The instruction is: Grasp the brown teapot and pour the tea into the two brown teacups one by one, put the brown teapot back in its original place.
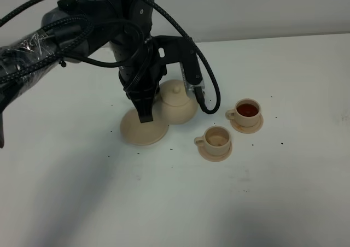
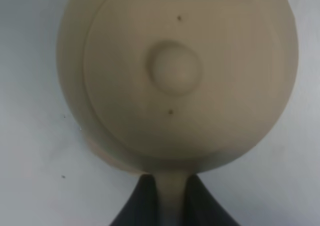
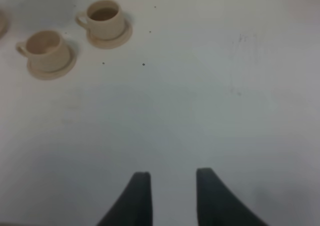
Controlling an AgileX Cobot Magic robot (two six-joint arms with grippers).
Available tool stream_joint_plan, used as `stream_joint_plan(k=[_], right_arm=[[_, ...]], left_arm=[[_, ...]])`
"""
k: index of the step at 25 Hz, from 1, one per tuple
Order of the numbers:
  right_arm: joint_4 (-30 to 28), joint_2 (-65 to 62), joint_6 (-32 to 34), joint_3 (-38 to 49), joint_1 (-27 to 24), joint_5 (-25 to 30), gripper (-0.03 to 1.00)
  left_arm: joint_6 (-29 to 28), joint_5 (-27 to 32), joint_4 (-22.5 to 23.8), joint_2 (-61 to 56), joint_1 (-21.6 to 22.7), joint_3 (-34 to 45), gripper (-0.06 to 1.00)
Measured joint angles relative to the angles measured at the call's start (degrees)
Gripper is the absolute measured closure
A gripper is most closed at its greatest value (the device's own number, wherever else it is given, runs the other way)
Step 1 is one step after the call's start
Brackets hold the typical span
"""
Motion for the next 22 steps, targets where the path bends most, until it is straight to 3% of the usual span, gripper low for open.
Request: stream_joint_plan(k=[5,22], right_arm=[[0.0,0.0,0.0,0.0,0.0,0.0,0.73],[0.0,0.0,0.0,0.0,0.0,0.0,0.73]], left_arm=[[-0.2,-2.2,2.6,-0.3,0.0,4.6,0.82],[0.8,-23.0,5.8,-0.3,-0.1,16.7,0.82]])
